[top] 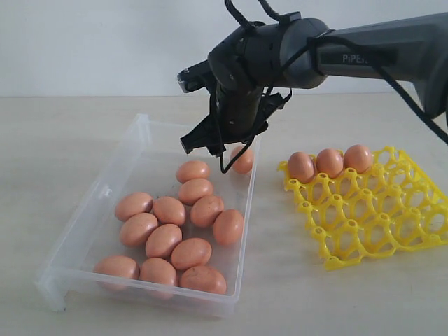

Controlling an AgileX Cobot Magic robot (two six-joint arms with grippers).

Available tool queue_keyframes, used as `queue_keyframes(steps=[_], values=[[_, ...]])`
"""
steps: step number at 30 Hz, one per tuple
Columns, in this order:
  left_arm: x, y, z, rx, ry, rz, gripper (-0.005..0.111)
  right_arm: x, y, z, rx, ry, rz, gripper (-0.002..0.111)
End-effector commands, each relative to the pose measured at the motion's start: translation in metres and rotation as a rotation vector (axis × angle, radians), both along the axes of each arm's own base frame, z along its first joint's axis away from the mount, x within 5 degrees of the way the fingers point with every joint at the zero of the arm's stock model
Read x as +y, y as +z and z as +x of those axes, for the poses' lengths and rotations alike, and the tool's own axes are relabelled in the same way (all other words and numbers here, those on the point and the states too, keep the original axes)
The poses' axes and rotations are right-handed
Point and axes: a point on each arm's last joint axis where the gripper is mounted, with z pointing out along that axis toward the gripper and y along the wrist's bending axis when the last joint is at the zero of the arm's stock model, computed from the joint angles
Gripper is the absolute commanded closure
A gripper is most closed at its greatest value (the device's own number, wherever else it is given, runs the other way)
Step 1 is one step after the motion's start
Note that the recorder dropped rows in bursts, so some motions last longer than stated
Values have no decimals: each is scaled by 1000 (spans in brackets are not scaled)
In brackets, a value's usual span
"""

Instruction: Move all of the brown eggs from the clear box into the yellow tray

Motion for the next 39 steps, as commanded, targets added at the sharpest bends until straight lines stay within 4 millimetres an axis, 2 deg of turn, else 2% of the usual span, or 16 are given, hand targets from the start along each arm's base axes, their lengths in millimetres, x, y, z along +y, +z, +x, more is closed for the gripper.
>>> queue_keyframes(steps=[1,8,18,26,32,39], values=[[0,1,0,-2,-4,-2,103,-1,1,1,9,3,3,56],[0,1,0,-2,-4,-2,103,0,-31,7,34,9,-30,56],[0,1,0,-2,-4,-2,103,0,-33,12,-19,-15,-29,56],[0,1,0,-2,-4,-2,103,2,-33,13,-43,113,-80,56],[0,1,0,-2,-4,-2,103,2,-33,13,-39,75,-58,56],[0,1,0,-2,-4,-2,103,2,-53,14,-8,96,-95,56]])
